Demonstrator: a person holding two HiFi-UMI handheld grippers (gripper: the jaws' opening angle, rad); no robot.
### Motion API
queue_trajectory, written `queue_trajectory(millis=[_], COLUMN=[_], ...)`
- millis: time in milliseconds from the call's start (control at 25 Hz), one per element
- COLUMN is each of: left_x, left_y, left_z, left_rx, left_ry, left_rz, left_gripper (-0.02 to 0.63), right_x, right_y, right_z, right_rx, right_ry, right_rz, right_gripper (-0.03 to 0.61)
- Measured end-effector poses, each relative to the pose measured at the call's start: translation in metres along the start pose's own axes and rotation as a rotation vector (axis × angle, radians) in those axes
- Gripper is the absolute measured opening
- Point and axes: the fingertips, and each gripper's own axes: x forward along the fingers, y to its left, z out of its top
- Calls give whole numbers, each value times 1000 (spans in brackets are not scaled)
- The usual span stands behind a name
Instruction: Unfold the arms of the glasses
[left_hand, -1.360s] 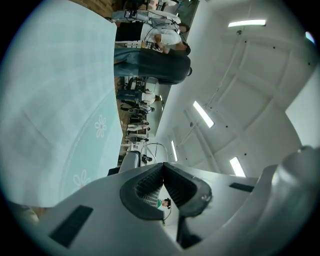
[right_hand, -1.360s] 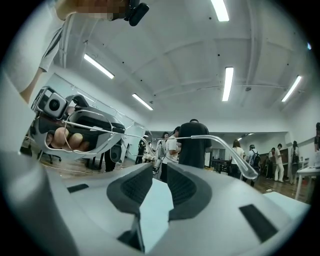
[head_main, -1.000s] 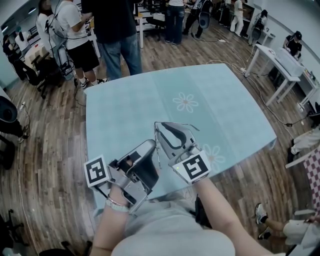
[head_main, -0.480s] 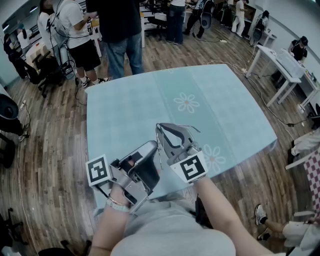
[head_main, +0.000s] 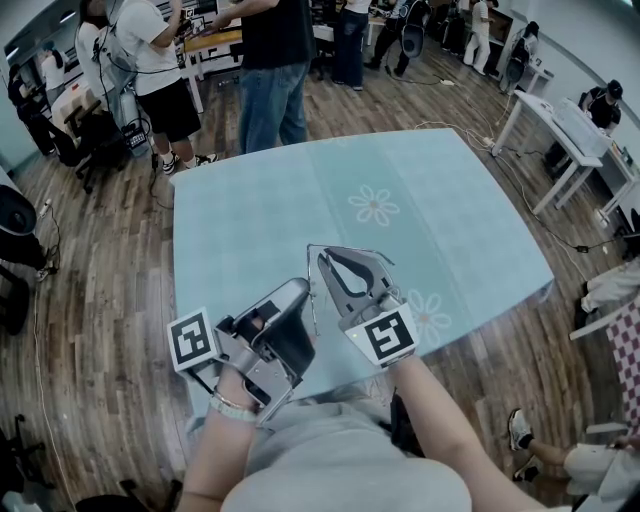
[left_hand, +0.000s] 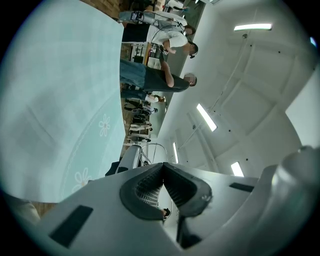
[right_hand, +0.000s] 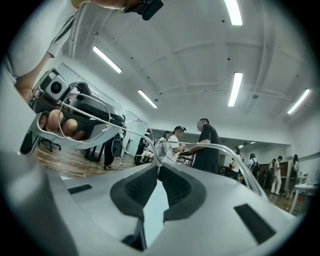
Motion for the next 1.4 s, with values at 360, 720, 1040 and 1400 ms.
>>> queue_trajectory(millis=[360,720,1040,1400], left_x=[-4,-3,-4,-5], left_y=[-3,-2,-5,-3], left_z=[12,19,24,27], left_rx=[18,30,41,54], left_ry=[-28,-47,-71,-82], left_rz=[-4,-2,-4,-5], left_gripper=[9,9,9,9], right_x=[-7,-15,-27,-43], right_y=[-8,-20,-25,-29], right_z=[-5,-7,-6,-9], right_rx=[54,85,90,101], right_ry=[5,10,14,12], right_rz=[-56,-97,-112,-142], right_gripper=[37,37,37,37])
